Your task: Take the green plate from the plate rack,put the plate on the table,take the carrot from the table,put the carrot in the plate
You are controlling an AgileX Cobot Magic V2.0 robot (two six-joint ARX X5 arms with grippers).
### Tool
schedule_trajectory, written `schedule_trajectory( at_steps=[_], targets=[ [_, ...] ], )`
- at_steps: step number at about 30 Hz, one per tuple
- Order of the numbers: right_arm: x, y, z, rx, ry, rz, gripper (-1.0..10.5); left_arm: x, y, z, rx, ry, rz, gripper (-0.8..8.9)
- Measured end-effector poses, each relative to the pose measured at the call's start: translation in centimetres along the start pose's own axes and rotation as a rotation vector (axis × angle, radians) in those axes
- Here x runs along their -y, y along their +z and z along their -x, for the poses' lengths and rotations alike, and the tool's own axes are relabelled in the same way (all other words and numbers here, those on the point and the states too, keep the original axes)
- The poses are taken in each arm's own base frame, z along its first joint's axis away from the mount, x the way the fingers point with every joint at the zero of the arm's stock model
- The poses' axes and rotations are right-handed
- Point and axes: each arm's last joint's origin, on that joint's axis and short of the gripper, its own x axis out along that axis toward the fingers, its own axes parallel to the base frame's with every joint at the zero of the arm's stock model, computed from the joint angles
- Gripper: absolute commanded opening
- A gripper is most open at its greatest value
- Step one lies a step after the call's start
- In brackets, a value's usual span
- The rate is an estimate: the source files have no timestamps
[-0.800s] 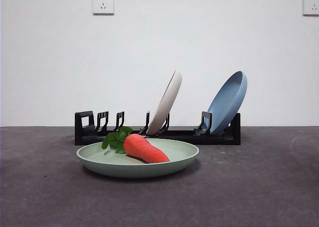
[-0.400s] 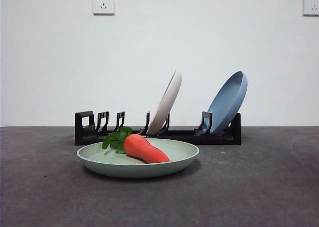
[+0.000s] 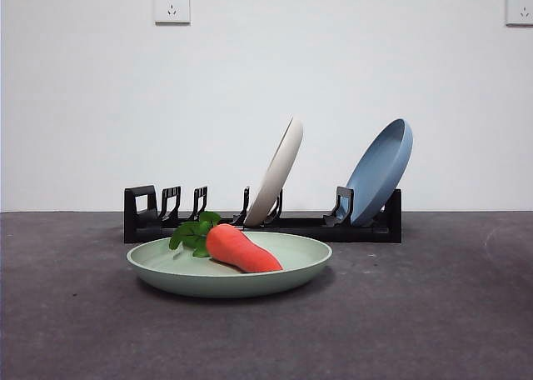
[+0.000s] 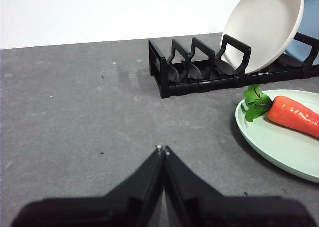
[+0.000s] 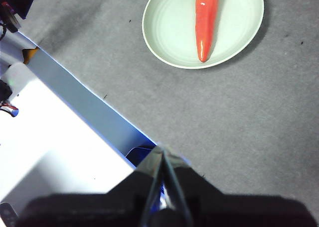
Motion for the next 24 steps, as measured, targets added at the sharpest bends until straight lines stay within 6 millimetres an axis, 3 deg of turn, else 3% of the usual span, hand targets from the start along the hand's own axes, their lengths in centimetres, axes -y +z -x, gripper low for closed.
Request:
schedule_trajectory(
  at_steps=[16, 20, 24],
  targets=[
    [0.0, -0.2, 0.4, 0.017, -0.014, 0.005, 0.0, 0.0, 0.0, 0.0, 0.000, 0.000, 0.003, -0.03],
    [0.7, -0.5, 2.1, 0.129, -0.131, 0.019, 0.0, 0.0, 0.0, 0.0, 0.000, 0.000, 0.003, -0.03],
    [1.7, -0.7, 3.9, 0.356, -0.190, -0.011, 0.0, 0.0, 0.0, 0.0, 0.000, 0.000, 0.003, -0.03]
  ],
)
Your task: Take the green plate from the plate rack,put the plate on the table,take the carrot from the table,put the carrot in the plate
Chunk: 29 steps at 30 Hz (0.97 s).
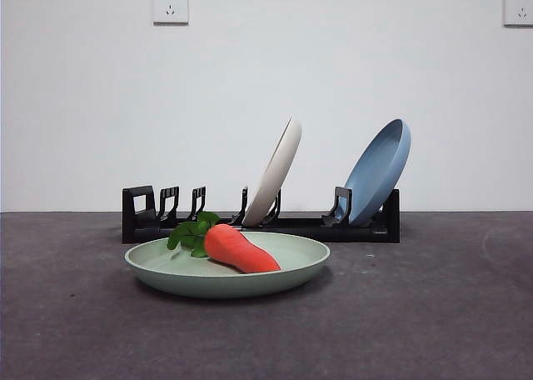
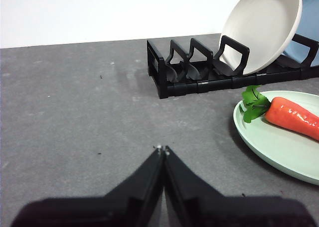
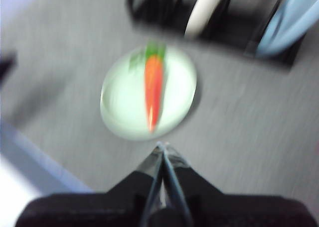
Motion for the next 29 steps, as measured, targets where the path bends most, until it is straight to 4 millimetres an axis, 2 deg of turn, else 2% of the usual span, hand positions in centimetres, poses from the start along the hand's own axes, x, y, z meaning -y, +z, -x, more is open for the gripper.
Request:
schedule_trajectory(
  at_steps=[3, 7, 15, 23, 29],
  targets=[
    [1.1, -0.7, 0.6, 0.145, -0.084, -0.026, 0.0, 0.0, 0.0, 0.0, 0.000, 0.000, 0.000, -0.03],
    [2.5, -2.9, 0.3, 0.274, -0.202, -0.041, 0.0, 0.0, 0.0, 0.0, 0.000, 0.000, 0.000, -0.03],
    [4.7, -9.7, -3.2, 0.433, -0.323, -0.039, 0.0, 0.0, 0.0, 0.0, 0.000, 0.000, 0.000, -0.03],
    [5.9, -15.2, -6.3, 0.409, -0.385, -0.065, 0.0, 0.0, 0.0, 0.0, 0.000, 0.000, 0.000, -0.03],
    [6.3, -17.0, -7.4, 0.390, -0.397, -0.083, 0.0, 0.0, 0.0, 0.0, 0.000, 0.000, 0.000, -0.03]
  ],
)
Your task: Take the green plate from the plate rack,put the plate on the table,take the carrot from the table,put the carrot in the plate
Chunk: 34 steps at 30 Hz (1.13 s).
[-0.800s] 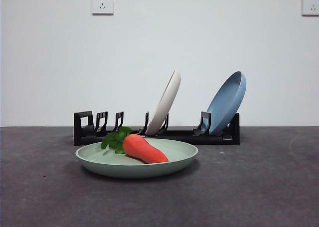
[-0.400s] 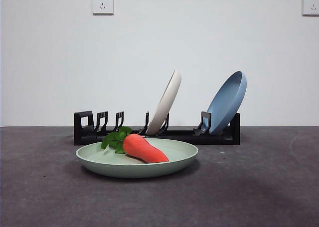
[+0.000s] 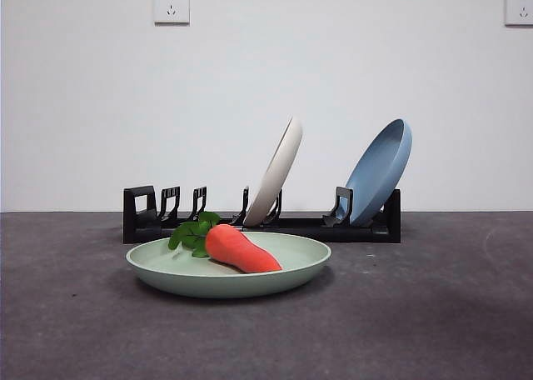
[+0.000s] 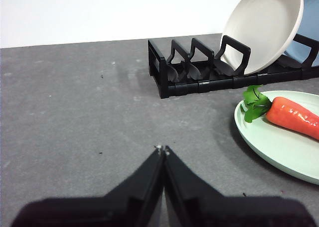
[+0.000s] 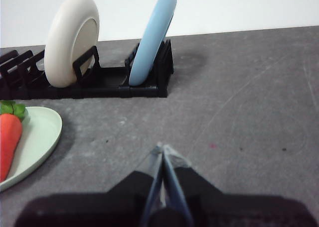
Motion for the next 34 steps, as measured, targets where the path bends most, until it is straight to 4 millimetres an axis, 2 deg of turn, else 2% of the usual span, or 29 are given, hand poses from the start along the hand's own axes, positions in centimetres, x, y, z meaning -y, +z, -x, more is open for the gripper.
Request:
schedule_trajectory(
  at_steps=[3, 34],
  targets=[
    [0.07, -0.81, -0.17, -0.013, 0.000, -0.012, 0.0, 0.00, 0.00, 0.00, 0.000, 0.000, 0.000, -0.03],
    [0.07, -0.76, -0.08, 0.007, -0.003, -0.036, 0.0, 0.00, 0.00, 0.00, 0.000, 0.000, 0.000, -0.03]
  ],
)
